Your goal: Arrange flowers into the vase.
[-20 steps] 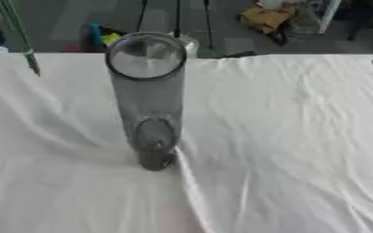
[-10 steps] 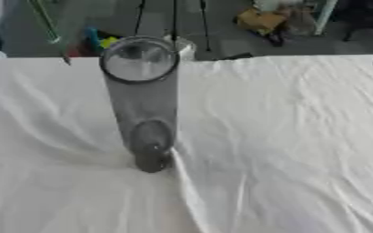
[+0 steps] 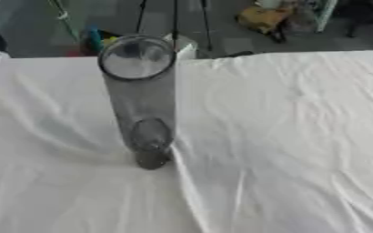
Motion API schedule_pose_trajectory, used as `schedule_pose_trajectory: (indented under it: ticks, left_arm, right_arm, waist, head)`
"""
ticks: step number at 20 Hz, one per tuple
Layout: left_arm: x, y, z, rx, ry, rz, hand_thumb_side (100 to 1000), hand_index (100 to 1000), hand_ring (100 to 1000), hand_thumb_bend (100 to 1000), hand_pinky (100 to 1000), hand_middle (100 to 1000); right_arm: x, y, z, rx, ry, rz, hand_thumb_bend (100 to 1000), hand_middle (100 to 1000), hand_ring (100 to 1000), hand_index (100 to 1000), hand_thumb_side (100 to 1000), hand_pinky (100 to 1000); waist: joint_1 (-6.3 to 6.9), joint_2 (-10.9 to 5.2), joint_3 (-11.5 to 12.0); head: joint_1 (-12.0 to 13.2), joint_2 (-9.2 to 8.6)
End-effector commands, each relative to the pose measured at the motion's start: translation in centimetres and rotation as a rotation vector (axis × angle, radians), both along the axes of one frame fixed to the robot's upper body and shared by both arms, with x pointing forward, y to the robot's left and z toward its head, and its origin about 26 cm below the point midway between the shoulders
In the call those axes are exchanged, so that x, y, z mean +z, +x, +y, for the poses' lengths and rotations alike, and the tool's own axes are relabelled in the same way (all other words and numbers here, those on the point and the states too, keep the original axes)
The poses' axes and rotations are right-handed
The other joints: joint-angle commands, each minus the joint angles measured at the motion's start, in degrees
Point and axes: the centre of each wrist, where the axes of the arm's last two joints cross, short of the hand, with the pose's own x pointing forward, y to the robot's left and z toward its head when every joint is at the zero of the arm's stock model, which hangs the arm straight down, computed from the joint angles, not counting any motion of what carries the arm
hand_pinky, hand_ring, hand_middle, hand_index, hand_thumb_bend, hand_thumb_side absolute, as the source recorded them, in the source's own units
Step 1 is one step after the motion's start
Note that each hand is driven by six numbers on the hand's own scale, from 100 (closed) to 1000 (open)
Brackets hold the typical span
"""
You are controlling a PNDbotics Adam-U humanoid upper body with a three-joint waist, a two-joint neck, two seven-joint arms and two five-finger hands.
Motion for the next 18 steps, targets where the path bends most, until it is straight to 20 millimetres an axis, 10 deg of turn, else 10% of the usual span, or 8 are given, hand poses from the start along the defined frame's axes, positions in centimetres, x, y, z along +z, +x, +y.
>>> schedule_pose_trajectory:
  ticks: [1,18]
  left_arm:
    - [1.3,-1.0,-0.3,-0.030,-0.028,-0.031,793,110,100,100,100,100]
    - [1.3,-1.7,-2.6,-0.127,-0.088,0.070,806,110,100,100,100,100]
  right_arm:
    - [0.5,-0.4,0.1,0.013,-0.007,-0.015,100,628,764,769,1000,593]
    - [0.5,-0.3,0.3,0.025,-0.008,-0.014,100,628,763,769,1000,594]
  waist:
    - [0.78,-2.49,-0.3]
    - [0.60,-2.98,-0.8]
  head:
    - [0.3,0.73]
    - [0.0,-0.66]
